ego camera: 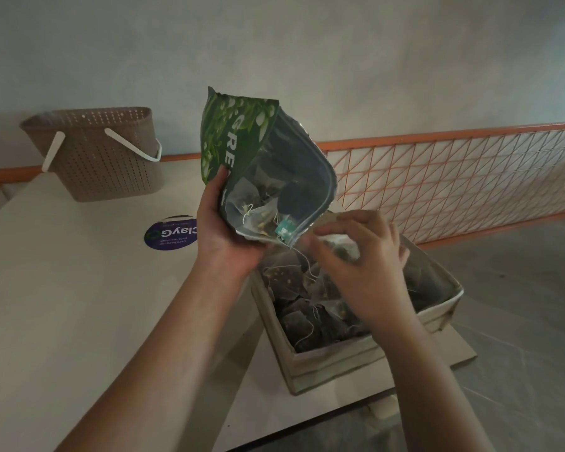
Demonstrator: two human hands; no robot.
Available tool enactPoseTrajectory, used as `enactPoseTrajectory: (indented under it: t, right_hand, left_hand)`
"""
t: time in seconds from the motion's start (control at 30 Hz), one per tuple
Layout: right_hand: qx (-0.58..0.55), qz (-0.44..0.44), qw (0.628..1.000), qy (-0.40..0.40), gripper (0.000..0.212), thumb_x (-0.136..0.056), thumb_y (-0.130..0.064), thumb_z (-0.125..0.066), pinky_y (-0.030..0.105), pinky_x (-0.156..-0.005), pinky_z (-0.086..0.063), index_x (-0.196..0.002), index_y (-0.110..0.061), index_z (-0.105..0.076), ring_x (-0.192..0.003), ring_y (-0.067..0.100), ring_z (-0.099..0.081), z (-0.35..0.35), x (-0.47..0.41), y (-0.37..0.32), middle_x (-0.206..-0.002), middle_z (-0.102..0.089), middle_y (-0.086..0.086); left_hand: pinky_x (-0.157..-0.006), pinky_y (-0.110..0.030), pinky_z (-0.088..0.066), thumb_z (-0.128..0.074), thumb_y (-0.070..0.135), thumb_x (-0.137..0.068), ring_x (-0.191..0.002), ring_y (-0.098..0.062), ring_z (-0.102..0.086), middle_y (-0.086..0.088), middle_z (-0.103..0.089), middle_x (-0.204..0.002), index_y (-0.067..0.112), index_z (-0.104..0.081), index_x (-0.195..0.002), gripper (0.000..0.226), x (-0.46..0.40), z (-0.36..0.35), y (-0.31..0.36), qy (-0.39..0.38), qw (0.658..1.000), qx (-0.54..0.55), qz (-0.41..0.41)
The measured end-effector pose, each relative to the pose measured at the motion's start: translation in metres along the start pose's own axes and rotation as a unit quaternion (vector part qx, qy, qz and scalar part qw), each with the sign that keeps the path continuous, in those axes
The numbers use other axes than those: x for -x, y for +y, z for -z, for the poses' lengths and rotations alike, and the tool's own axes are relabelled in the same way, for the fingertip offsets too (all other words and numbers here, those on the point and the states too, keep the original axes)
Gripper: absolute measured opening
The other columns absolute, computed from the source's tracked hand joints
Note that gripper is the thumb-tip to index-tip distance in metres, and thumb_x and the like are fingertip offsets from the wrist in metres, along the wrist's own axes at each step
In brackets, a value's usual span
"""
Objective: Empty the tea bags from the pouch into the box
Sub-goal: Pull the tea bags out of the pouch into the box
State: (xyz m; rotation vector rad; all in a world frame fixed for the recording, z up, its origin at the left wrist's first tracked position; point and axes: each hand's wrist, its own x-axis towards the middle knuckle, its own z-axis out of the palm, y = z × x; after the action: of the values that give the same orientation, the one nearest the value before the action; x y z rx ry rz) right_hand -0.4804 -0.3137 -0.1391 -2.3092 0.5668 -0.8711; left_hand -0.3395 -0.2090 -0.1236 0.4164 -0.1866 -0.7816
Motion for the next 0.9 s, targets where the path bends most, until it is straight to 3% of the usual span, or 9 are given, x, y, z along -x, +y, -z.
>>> enactPoseTrajectory:
  t: [0.1,0.2,0.27,0.33,0.4,0.5,0.67,0.83,0.9]
  right_hand:
    - [0.055,0.035,0.997,-0.038,0.027,-0.078,-0.063,-0.061,0.028,-0.090,-0.011,-0.090,-0.042,-0.072,-0.118,0.008,-0.035,-0.005,0.001,-0.002,-0.114,-0.053,-0.021]
    - [0.005,0.027,0.999,-0.041,0.008,-0.082,-0.048,-0.067,0.031,-0.091,-0.016,-0.083,-0.040,-0.071,-0.112,0.009,-0.048,-0.003,0.000,-0.004,-0.102,-0.063,-0.020]
    - [-0.088,0.014,0.995,-0.039,0.007,-0.082,-0.045,-0.065,0.035,-0.097,-0.030,-0.079,-0.040,-0.069,-0.098,0.004,-0.060,0.002,0.000,-0.004,-0.089,-0.069,-0.019]
    - [-0.158,0.007,0.987,-0.028,0.006,-0.087,-0.034,-0.066,0.017,-0.085,-0.043,-0.084,-0.032,-0.071,-0.084,-0.002,-0.063,0.010,0.001,-0.006,-0.082,-0.070,-0.016]
    - [-0.198,0.005,0.980,-0.001,0.006,-0.090,-0.023,-0.066,0.007,-0.072,-0.044,-0.089,-0.021,-0.072,-0.079,-0.001,-0.064,0.017,0.001,-0.006,-0.081,-0.071,-0.012]
    - [-0.257,0.016,0.965,0.054,0.008,-0.094,-0.019,-0.060,0.011,-0.065,-0.047,-0.091,-0.014,-0.066,-0.072,0.003,-0.064,0.026,-0.001,-0.007,-0.083,-0.071,-0.006]
    - [-0.356,-0.001,0.934,0.030,0.010,-0.101,-0.014,-0.047,0.022,-0.053,-0.050,-0.096,-0.006,-0.053,-0.056,0.015,-0.061,0.033,-0.002,-0.001,-0.085,-0.071,0.006]
    - [-0.406,-0.022,0.910,0.087,0.012,-0.103,-0.015,-0.042,0.035,-0.067,-0.058,-0.103,-0.005,-0.049,-0.071,0.026,-0.067,0.040,0.003,0.008,-0.077,-0.065,0.009]
    - [-0.409,-0.041,0.908,0.087,0.013,-0.102,-0.016,-0.045,0.035,-0.072,-0.058,-0.102,-0.005,-0.051,-0.074,0.026,-0.066,0.043,0.004,0.012,-0.076,-0.063,0.009]
  left_hand:
    - [-0.084,-0.059,-0.056,-0.051,0.048,-0.096,-0.089,-0.037,-0.075,-0.013,-0.074,-0.118,0.010,-0.081,-0.103,0.048,0.004,-0.002,0.000,-0.005,1.000,-0.003,-0.002]
    - [-0.079,-0.056,-0.058,-0.052,0.045,-0.092,-0.086,-0.036,-0.076,-0.015,-0.077,-0.108,0.009,-0.082,-0.094,0.047,0.006,-0.003,0.002,0.002,1.000,-0.017,-0.006]
    - [-0.092,-0.050,-0.057,-0.052,0.045,-0.092,-0.103,-0.033,-0.073,-0.012,-0.072,-0.124,0.013,-0.078,-0.112,0.046,0.005,-0.001,0.005,0.001,1.000,-0.017,-0.002]
    - [-0.109,-0.048,-0.046,-0.050,0.050,-0.096,-0.128,-0.030,-0.060,-0.008,-0.061,-0.143,0.020,-0.065,-0.136,0.052,0.004,0.001,0.008,-0.003,1.000,-0.013,0.009]
    - [-0.114,-0.047,-0.041,-0.049,0.051,-0.097,-0.135,-0.029,-0.054,-0.005,-0.058,-0.146,0.023,-0.059,-0.142,0.054,0.002,0.002,0.009,-0.007,1.000,-0.015,0.009]
    - [-0.113,-0.045,-0.042,-0.051,0.051,-0.097,-0.134,-0.028,-0.055,-0.004,-0.060,-0.145,0.024,-0.059,-0.142,0.053,0.001,0.003,0.009,0.001,1.000,-0.006,0.007]
    - [-0.103,-0.051,-0.050,-0.049,0.051,-0.098,-0.125,-0.029,-0.062,-0.006,-0.063,-0.141,0.020,-0.066,-0.132,0.049,0.003,0.002,0.005,0.000,1.000,-0.005,0.007]
    - [-0.108,-0.050,-0.046,-0.048,0.051,-0.098,-0.128,-0.031,-0.060,-0.008,-0.061,-0.143,0.021,-0.061,-0.139,0.053,0.005,0.004,0.003,0.006,1.000,-0.010,-0.003]
    - [-0.100,-0.053,-0.052,-0.048,0.050,-0.098,-0.114,-0.033,-0.069,-0.009,-0.066,-0.136,0.019,-0.065,-0.133,0.050,0.006,0.001,0.001,0.004,1.000,-0.007,-0.004]
